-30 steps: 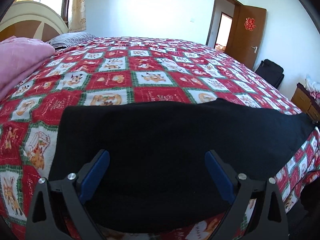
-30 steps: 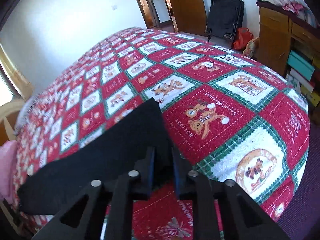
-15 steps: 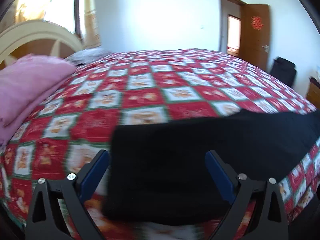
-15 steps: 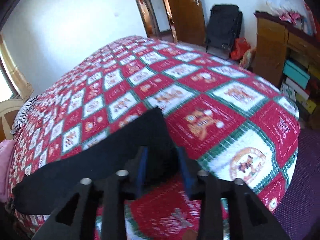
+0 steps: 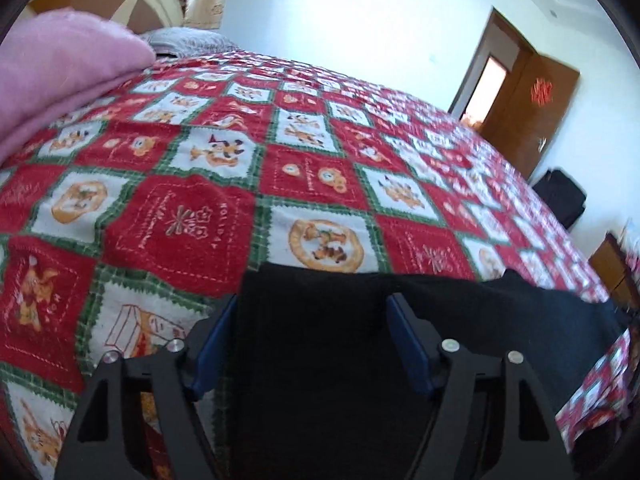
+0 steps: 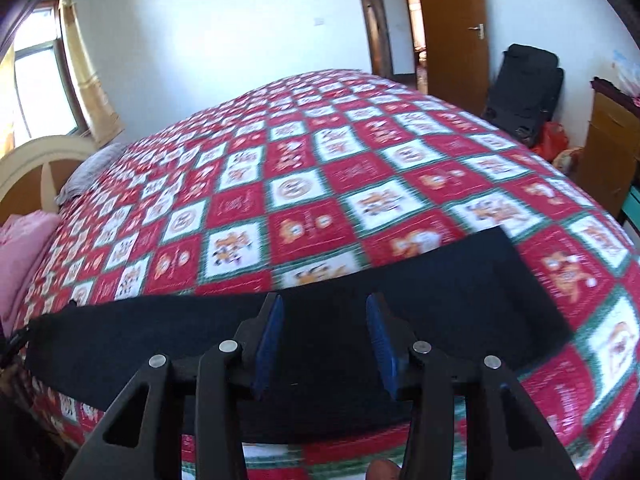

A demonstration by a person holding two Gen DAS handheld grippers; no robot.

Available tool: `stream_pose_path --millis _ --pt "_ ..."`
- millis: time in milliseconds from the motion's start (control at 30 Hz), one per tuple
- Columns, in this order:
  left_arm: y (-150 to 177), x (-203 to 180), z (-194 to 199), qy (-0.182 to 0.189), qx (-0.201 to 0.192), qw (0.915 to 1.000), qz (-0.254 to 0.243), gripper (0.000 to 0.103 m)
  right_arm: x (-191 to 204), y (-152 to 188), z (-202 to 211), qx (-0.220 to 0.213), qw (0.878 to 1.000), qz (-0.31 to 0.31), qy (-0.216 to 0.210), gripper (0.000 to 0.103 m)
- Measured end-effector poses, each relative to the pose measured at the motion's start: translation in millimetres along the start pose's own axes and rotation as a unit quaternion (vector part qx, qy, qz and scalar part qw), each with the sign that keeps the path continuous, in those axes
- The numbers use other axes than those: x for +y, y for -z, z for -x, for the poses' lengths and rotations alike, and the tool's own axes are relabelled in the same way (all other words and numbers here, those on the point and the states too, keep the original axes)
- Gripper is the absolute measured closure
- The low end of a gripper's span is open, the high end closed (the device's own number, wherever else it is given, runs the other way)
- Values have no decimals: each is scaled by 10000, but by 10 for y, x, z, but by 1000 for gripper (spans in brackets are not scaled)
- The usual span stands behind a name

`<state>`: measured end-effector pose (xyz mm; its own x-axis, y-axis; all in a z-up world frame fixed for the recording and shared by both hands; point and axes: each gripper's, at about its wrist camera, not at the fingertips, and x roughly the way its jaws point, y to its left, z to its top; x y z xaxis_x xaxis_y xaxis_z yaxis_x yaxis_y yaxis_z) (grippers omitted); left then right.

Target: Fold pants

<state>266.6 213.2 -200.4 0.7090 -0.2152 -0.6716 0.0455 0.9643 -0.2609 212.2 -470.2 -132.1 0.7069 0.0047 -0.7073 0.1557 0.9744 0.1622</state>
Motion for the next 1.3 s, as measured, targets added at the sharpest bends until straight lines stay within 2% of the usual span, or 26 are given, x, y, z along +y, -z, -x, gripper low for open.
stream_pose_path --millis 33,67,100,133,333,400,500,567,633,667,700,767,900,933,1000,1067,1167,1233,1300 --pt "0 -3 14 -82 -24 9999 -58 48 39 15 -31 33 10000 31 -24 57" --pt "2 9 37 -112 -38 9999 -83 53 84 33 -66 66 9999 66 -50 57" --pt "3 29 62 -13 -52 10000 -30 69 130 49 -95 86 9999 94 -66 57" --pt "0 68 107 162 -109 9998 95 78 169 58 -123 107 9998 118 -83 57" --pt "-131 64 401 395 -554 9970 375 79 440 115 -191 182 9987 374 -278 57" --pt "-200 125 432 432 -523 9965 492 79 558 135 -199 184 9979 509 -357 57" --pt "-226 285 409 145 -414 9973 584 79 711 191 -226 242 9960 639 -582 57" --pt "-195 431 355 162 -310 9963 787 79 830 275 -281 353 9937 738 -771 57" --pt "-123 505 232 211 -70 9964 813 74 970 383 -365 503 9903 926 -905 57" --pt "-95 477 191 93 7 9975 704 68 1036 431 -396 549 9888 1025 -937 57" --pt "-77 427 150 -144 68 9985 519 57 1116 479 -424 592 9869 1150 -968 57" --pt "-67 337 197 -319 -59 9990 312 55 1295 547 -433 615 9826 1376 -1081 57" --pt "-66 267 428 -421 -458 9979 195 37 1668 625 -331 557 9693 1781 -1600 56" --pt "-47 244 498 -491 -564 9971 157 30 1794 652 -302 549 9634 1926 -1784 50" --pt "14 217 568 -654 -668 9956 36 23 1999 718 -273 586 9521 2142 -2102 45" --pt "119 230 523 -859 -534 9948 -89 23 2171 827 -300 711 9429 2320 -2281 45" --pt "278 346 373 -1032 -165 9945 -13 22 2336 1046 -472 1108 9340 2561 -2233 45" --pt "332 424 408 -833 -269 9959 214 21 2366 1142 -502 1059 9334 2697 -2115 44" --pt "315 421 441 -827 -284 9959 249 21 2356 1136 -465 1123 9333 2665 -2128 44"
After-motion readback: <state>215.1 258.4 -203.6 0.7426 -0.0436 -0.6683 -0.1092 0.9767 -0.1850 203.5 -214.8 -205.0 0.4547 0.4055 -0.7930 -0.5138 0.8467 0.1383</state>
